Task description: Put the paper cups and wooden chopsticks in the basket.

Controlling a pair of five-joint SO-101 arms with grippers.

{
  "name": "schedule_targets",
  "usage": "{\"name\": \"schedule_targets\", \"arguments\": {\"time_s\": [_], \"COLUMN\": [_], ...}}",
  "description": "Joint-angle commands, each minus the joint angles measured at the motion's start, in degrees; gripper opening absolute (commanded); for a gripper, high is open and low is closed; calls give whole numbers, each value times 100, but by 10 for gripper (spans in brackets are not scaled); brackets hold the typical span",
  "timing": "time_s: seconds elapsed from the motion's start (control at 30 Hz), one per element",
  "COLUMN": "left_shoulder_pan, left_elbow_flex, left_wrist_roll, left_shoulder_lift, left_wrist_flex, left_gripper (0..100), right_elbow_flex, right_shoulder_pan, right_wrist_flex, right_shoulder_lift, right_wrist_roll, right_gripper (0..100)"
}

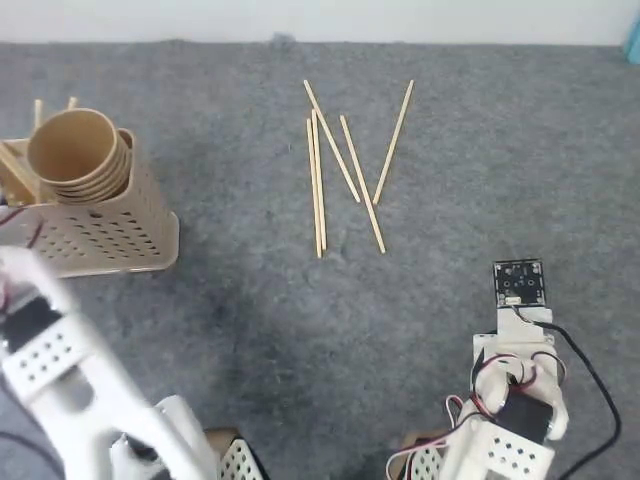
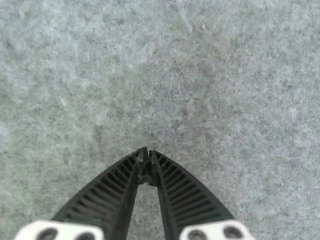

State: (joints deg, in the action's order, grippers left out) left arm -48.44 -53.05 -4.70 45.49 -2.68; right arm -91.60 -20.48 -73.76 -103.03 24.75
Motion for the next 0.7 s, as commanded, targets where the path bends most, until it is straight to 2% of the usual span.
{"name": "schedule_targets", "arguments": {"time_s": [0.0,0.1,0.2,0.3,0.37,0.47,0.67], "left_shoulder_pan": [-53,-35,132,791,1477,2435,3156], "left_elbow_flex": [57,57,13,-66,-198,-611,-1789], "left_wrist_roll": [9,378,527,519,527,519,510], "left_shoulder_lift": [1266,2444,3622,4589,5090,5407,4519], "left_wrist_flex": [1248,2822,4765,6444,7226,7604,6558], "left_gripper": [121,122,123,123,123,123,123], "right_elbow_flex": [44,44,44,44,44,44,44], "right_shoulder_pan": [-66,-75,-75,-75,-75,-75,-75], "right_wrist_flex": [-48,-48,-48,-48,-48,-57,-57], "right_shoulder_lift": [-92,-92,-92,-92,-92,-92,-84], "right_wrist_roll": [88,88,88,88,88,88,79], "right_gripper": [8,8,8,8,8,8,8]}}
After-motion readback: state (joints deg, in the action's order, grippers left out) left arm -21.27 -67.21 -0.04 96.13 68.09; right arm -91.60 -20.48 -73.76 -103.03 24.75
